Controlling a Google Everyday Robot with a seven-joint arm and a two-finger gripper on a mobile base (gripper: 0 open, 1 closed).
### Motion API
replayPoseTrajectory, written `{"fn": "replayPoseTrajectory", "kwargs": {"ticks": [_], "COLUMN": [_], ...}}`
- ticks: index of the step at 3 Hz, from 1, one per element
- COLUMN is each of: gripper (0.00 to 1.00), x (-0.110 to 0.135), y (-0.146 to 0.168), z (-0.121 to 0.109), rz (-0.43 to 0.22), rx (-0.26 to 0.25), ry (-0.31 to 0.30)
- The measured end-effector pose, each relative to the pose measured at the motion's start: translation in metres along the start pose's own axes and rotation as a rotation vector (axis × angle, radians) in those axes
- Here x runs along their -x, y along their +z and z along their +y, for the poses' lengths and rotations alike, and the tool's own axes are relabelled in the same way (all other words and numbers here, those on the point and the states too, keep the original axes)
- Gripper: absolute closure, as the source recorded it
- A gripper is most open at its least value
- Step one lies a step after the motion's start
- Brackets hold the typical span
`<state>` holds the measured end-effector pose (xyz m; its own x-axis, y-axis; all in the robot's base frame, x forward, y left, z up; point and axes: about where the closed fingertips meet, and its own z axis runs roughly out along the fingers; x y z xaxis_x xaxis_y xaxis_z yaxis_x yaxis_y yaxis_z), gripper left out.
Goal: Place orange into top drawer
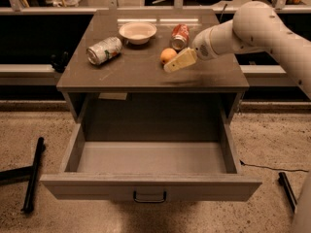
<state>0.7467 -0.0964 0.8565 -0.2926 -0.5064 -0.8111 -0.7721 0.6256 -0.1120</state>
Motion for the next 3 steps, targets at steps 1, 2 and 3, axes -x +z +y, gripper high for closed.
{"fn": "replayPoseTrajectory", "kwargs": {"ticks": [1,2,3], "gripper": [0.21,0.41,0.64], "x": [0.006,0.007,0.011], "y": [0.012,0.024,0.035], "z": [0.000,0.008,0.020], "rz": [-0.008,-0.011,-0.016], "rx": [0.005,0.030,0.066], "ry": [-0.004,-0.002,-0.011]}}
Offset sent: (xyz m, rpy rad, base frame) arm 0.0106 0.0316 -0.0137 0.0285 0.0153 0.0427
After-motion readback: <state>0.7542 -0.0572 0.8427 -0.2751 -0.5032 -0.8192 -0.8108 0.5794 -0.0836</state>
